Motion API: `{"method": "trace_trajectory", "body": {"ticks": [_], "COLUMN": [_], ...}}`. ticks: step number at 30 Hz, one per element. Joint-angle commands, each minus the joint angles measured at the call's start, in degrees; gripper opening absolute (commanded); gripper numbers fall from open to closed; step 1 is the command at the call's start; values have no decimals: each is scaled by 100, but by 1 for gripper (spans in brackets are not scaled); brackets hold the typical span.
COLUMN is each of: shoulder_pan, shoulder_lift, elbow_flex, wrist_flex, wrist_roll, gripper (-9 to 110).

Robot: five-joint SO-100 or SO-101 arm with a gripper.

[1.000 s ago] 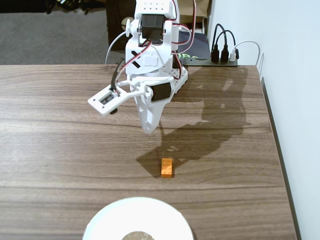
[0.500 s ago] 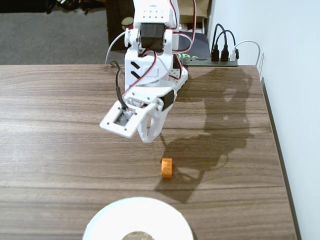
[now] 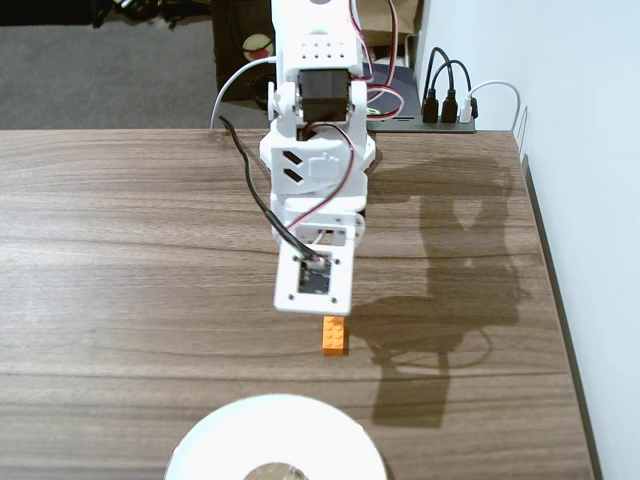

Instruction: Grasp a lego block and put it on the plate.

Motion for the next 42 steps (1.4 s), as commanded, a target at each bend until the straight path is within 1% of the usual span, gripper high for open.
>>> {"method": "trace_trajectory", "body": {"ticks": [1, 10, 14, 16, 21, 25, 28, 42], "shoulder_pan": [-105, -97, -79, -70, -62, -44, 18, 193], "shoulder_lift": [-167, -580, -738, -809, -914, -993, -1107, -1468], "elbow_flex": [-387, -510, -598, -624, -677, -773, -844, -853], "wrist_flex": [202, 141, 79, 44, 35, 26, -70, -369], "wrist_roll": [-220, -352, -360, -360, -360, -352, -325, -325], "gripper": [1, 1, 7, 13, 20, 23, 24, 24]}}
